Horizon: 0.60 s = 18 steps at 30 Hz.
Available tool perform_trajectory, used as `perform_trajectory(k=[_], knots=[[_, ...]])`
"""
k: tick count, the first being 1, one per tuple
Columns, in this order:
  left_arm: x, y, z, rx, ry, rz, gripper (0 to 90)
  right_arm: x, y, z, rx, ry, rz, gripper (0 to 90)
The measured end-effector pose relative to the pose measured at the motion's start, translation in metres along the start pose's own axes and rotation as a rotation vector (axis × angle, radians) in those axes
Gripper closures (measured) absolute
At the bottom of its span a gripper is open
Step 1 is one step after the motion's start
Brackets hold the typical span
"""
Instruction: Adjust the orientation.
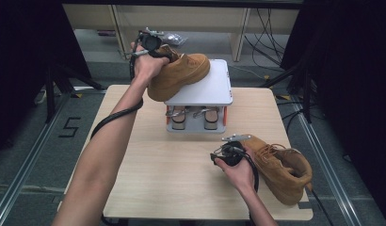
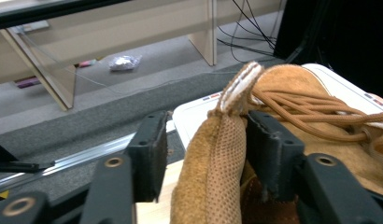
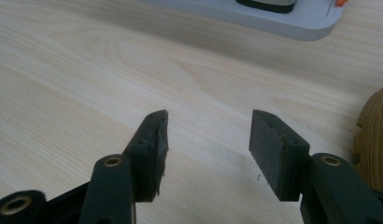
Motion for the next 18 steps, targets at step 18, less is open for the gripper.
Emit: perform_trajectory(k=[18], knots=[[0.0032,0.0098,-0.0043,-0.086,0.037,0.002,43.2,-0.0007,-0.0001,0.0012,-0.002,-0.001,-0.005,47.5]])
Point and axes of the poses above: each handheld gripper's, and its own axes: z roughly forward along the jaws, y roughly out of its top, x roughly to its left, the point moved 7 cm from there along z, roughly forward along the jaws, and after that the axes turned 1 degree about z, right-handed, at the moved point
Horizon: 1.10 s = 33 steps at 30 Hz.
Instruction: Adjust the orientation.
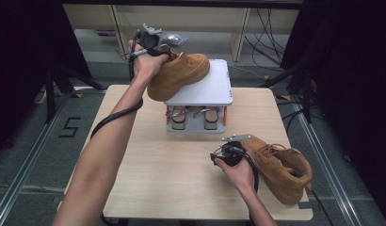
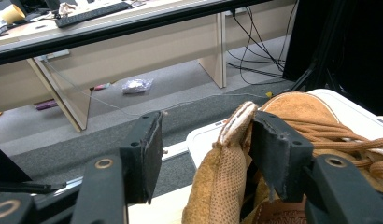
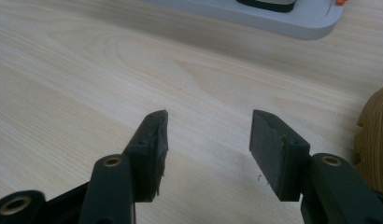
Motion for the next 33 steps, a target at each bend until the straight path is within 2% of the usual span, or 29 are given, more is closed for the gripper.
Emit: perform_trajectory(k=[6,7,8,12,13,14,15,16,17,21,24,26,29,30,31,32,33], knots=[[0.001,0.002,-0.002,-0.003,0.011,-0.003,43.1,0.002,0.0,0.001,-0.009,0.001,0.019,47.4],[0.001,0.004,-0.003,-0.015,0.013,-0.009,43.1,0.0,0.001,0.0,-0.008,-0.006,-0.001,47.4],[0.001,0.006,-0.004,-0.021,0.014,-0.005,43.1,0.0,0.001,-0.001,-0.006,-0.006,0.007,47.4],[0.0,0.011,-0.006,-0.034,0.016,0.0,43.0,-0.001,0.002,0.0,-0.015,-0.002,-0.017,47.4],[0.0,0.012,-0.007,-0.038,0.016,-0.003,43.0,-0.001,0.002,-0.001,-0.012,-0.003,-0.014,47.4],[0.0,0.014,-0.008,-0.04,0.017,-0.003,43.0,0.002,0.001,-0.001,-0.002,-0.005,0.021,47.4],[0.001,0.015,-0.009,-0.041,0.018,-0.004,43.1,0.001,0.001,-0.001,-0.004,-0.005,0.017,47.4],[0.002,0.016,-0.011,-0.041,0.023,0.007,43.1,-0.001,0.001,0.0,-0.009,-0.007,-0.01,47.4],[0.003,0.018,-0.013,-0.04,0.025,0.013,43.1,0.0,0.001,0.001,-0.013,0.006,-0.005,47.4],[0.006,0.021,-0.018,-0.047,0.026,0.006,43.0,0.002,0.001,0.001,-0.005,-0.007,-0.001,47.4],[0.008,0.022,-0.02,-0.049,0.028,0.004,43.4,0.003,0.003,0.004,-0.019,0.012,-0.024,47.4],[0.009,0.022,-0.023,-0.052,0.021,-0.006,45.2,0.005,0.002,0.003,-0.007,0.009,-0.006,47.4],[0.013,0.022,-0.032,-0.054,-0.007,-0.04,50.0,0.004,0.003,0.002,-0.003,-0.005,-0.02,47.4],[0.013,0.022,-0.032,-0.054,-0.007,-0.04,53.1,0.004,0.003,0.002,-0.003,-0.005,-0.02,47.4],[0.015,0.02,-0.036,-0.04,-0.028,-0.068,55.9,0.006,0.004,0.003,-0.003,0.003,-0.023,47.4],[0.016,0.018,-0.038,-0.036,-0.038,-0.081,58.8,0.009,0.003,0.003,0.0,0.007,0.002,47.4],[0.019,0.017,-0.04,-0.034,-0.042,-0.094,62.3,0.008,0.003,0.004,0.006,0.002,0.0,47.4]])
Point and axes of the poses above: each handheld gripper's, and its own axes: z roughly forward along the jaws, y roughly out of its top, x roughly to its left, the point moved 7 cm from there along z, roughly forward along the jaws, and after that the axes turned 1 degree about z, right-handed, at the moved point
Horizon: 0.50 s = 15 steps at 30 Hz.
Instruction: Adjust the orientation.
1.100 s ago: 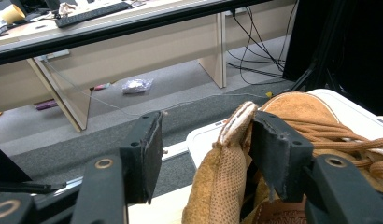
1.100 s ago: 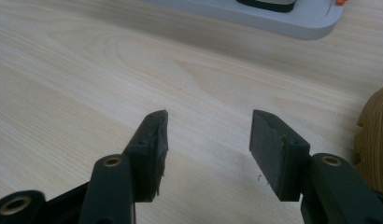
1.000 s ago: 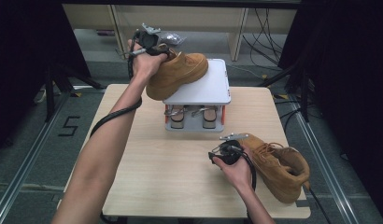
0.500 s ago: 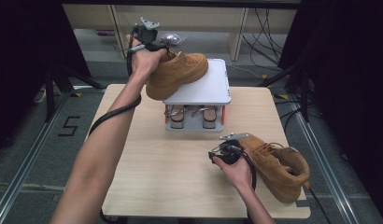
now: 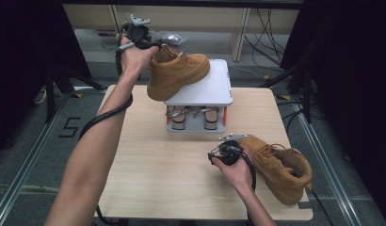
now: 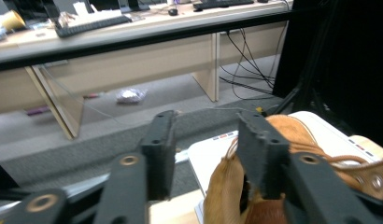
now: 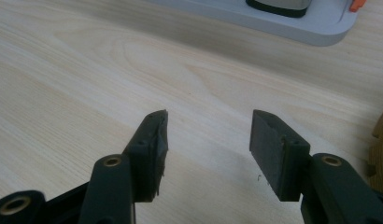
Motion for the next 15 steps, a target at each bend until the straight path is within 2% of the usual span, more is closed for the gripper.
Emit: perform_trajectory(k=[1,2,3,4,5,7,8,9,10,11,14,15], knots=[[0.0,0.0,0.0,0.0,0.0,0.0,65.3,-0.004,0.001,0.002,-0.011,-0.018,-0.045,47.4],[0.005,-0.003,-0.005,0.012,0.006,0.0,67.9,0.0,0.0,0.001,0.003,-0.009,-0.011,47.5],[0.005,-0.003,-0.005,0.012,0.006,0.0,71.4,0.0,0.0,0.001,0.003,-0.009,-0.011,47.5],[0.011,-0.007,-0.011,0.02,0.005,-0.014,73.5,0.003,0.001,0.003,-0.015,0.009,-0.016,47.6],[0.013,-0.009,-0.013,0.023,0.005,-0.019,75.5,0.0,0.003,0.003,-0.015,0.005,-0.065,47.8],[0.02,-0.014,-0.019,0.028,0.012,-0.02,79.3,0.006,0.002,0.003,-0.01,0.011,-0.012,48.5],[0.023,-0.017,-0.021,0.039,0.018,-0.012,81.2,0.003,0.004,0.004,-0.016,0.01,-0.057,49.3],[0.026,-0.021,-0.023,0.05,0.021,-0.005,82.8,0.006,0.003,0.003,-0.007,0.012,-0.03,50.0],[0.028,-0.026,-0.025,0.057,0.021,-0.004,85.2,0.007,0.005,0.004,-0.014,0.027,-0.041,51.0],[0.031,-0.03,-0.026,0.065,0.023,-0.002,86.9,0.006,0.006,0.003,-0.019,0.014,-0.062,52.4],[0.038,-0.047,-0.028,0.09,0.015,-0.003,89.6,0.01,0.009,0.001,-0.031,0.026,-0.035,59.4],[0.039,-0.052,-0.029,0.097,0.01,0.001,89.7,0.01,0.01,0.0,-0.03,0.026,-0.055,62.3]])
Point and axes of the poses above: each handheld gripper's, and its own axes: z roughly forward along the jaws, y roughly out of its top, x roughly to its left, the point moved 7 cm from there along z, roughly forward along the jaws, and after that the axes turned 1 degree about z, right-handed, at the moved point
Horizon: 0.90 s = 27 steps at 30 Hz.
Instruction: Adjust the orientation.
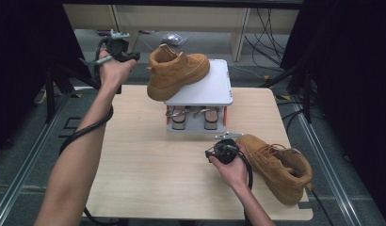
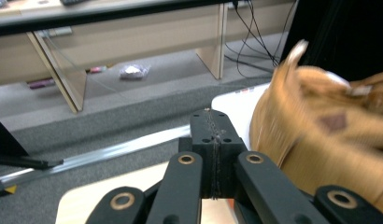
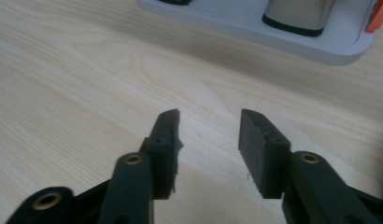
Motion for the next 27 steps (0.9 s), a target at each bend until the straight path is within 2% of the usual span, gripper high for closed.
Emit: perform_trajectory(k=[3,4,5,6,7,9,10,11,12,13,14,16,18,20,23,25,27], knots=[[0.002,-0.018,-0.001,0.012,-0.014,0.012,89.8,0.003,0.005,-0.002,-0.019,0.009,0.0,74.0],[0.002,-0.018,-0.001,0.012,-0.014,0.012,89.8,0.003,0.005,-0.002,-0.019,0.009,0.0,74.0],[0.001,-0.031,-0.001,0.018,-0.033,0.019,89.8,0.007,0.011,-0.005,-0.039,0.02,-0.008,80.9],[0.0,-0.038,-0.001,0.025,-0.037,0.025,89.8,0.009,0.014,-0.005,-0.048,0.039,-0.01,83.8],[0.0,-0.045,0.0,0.033,-0.036,0.046,89.8,0.009,0.018,-0.006,-0.066,0.028,-0.024,86.0],[-0.003,-0.057,0.003,0.038,-0.05,0.071,89.8,0.012,0.024,-0.007,-0.069,0.033,-0.034,89.8],[-0.003,-0.057,0.003,0.038,-0.05,0.071,89.8,0.012,0.024,-0.007,-0.069,0.033,-0.034,89.8],[-0.006,-0.066,0.006,0.041,-0.058,0.073,89.9,0.018,0.031,-0.007,-0.076,0.041,-0.014,90.0],[-0.006,-0.066,0.006,0.041,-0.058,0.073,89.9,0.018,0.036,-0.007,-0.092,0.041,-0.051,90.0],[-0.007,-0.071,0.008,0.04,-0.058,0.077,89.9,0.019,0.04,-0.008,-0.103,0.043,-0.06,90.0],[-0.007,-0.071,0.008,0.04,-0.058,0.077,89.9,0.019,0.04,-0.008,-0.103,0.043,-0.06,90.0],[-0.011,-0.077,0.011,0.057,-0.073,0.087,89.9,0.027,0.051,-0.009,-0.12,0.052,-0.036,90.0],[-0.012,-0.079,0.013,0.061,-0.075,0.088,89.9,0.027,0.055,-0.008,-0.134,0.051,-0.054,90.0],[-0.014,-0.083,0.016,0.064,-0.08,0.095,89.9,0.036,0.069,-0.006,-0.166,0.077,-0.057,90.0],[-0.016,-0.086,0.017,0.059,-0.087,0.105,89.9,0.04,0.081,-0.004,-0.189,0.081,-0.069,90.0],[-0.016,-0.087,0.018,0.064,-0.094,0.117,89.9,0.045,0.087,-0.004,-0.191,0.084,-0.058,90.0],[-0.017,-0.088,0.019,0.059,-0.1,0.112,89.9,0.045,0.095,-0.003,-0.223,0.077,-0.083,90.0]])
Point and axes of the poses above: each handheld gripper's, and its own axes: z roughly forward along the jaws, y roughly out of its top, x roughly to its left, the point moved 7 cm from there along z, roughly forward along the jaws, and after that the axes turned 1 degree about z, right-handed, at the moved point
